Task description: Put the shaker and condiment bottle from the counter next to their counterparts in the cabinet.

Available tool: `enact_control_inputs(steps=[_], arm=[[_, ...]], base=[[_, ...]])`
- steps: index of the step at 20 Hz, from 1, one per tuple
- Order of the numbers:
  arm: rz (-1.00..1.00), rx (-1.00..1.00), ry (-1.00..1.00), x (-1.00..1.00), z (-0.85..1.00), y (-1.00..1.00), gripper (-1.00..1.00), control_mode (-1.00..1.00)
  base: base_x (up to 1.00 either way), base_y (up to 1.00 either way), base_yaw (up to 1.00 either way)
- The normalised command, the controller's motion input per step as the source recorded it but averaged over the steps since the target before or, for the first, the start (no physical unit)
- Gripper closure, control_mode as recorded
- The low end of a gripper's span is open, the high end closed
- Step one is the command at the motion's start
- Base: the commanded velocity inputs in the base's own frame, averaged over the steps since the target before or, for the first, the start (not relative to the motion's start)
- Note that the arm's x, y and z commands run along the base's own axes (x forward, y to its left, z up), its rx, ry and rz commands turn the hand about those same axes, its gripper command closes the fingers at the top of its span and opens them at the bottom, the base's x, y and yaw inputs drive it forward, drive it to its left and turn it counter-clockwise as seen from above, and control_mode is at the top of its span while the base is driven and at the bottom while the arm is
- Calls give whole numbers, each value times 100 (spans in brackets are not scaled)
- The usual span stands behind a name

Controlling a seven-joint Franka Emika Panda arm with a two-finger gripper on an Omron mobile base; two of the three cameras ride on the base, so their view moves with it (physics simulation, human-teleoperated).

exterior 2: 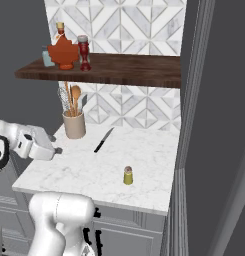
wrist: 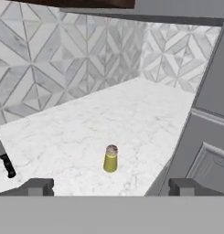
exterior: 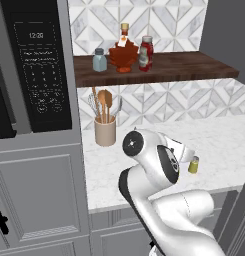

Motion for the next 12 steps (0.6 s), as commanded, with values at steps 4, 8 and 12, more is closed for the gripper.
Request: enact_control_inputs(steps=[4,8,12], arm=[[0,14,-17,40,-98,-34,-100,-100],[-9,12,-25,4,-99,-61,-100,-100],[-35,2,-14,0,-32,-45,-100,-100]], base=[[0,0,0],[0,0,0],[0,0,0]])
